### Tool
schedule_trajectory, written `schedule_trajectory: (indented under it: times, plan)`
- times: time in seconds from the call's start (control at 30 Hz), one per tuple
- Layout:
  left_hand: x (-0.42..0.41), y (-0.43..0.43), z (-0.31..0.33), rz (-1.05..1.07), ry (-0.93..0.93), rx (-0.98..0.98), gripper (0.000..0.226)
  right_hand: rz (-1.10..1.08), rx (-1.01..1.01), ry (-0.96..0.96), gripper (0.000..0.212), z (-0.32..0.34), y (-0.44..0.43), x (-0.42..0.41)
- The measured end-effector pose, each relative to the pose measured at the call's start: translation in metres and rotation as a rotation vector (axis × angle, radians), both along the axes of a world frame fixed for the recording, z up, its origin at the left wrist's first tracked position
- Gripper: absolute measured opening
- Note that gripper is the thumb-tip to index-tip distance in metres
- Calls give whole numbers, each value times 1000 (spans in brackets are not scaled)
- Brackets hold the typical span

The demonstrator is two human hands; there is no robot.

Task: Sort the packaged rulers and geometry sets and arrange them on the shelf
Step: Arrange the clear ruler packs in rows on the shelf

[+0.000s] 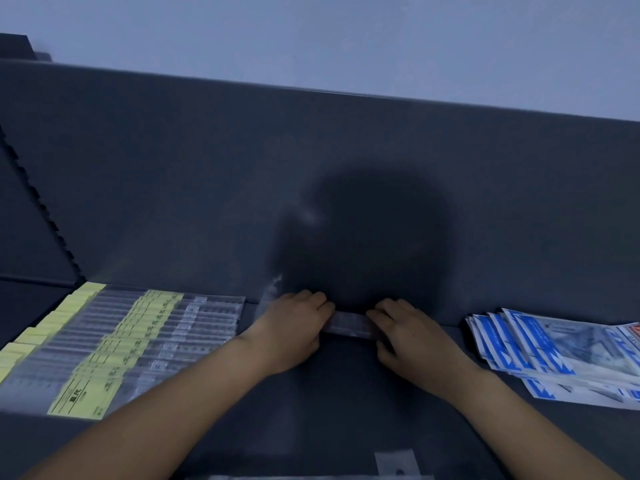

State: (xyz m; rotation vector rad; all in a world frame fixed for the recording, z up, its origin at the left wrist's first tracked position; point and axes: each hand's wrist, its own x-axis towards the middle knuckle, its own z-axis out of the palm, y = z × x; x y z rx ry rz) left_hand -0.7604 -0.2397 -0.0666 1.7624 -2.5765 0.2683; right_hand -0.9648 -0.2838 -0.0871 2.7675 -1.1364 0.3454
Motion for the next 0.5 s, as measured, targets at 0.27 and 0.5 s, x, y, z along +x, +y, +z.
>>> schedule_trajectory:
  times: [0.27,0.5]
  plan:
    - [-13,-8,-2,-22,-136,31,30,8,-108,275,37,6,0,22]
    - [-13,-7,3,-55,-211,16,20,-30,-189,212,47,4,6,33]
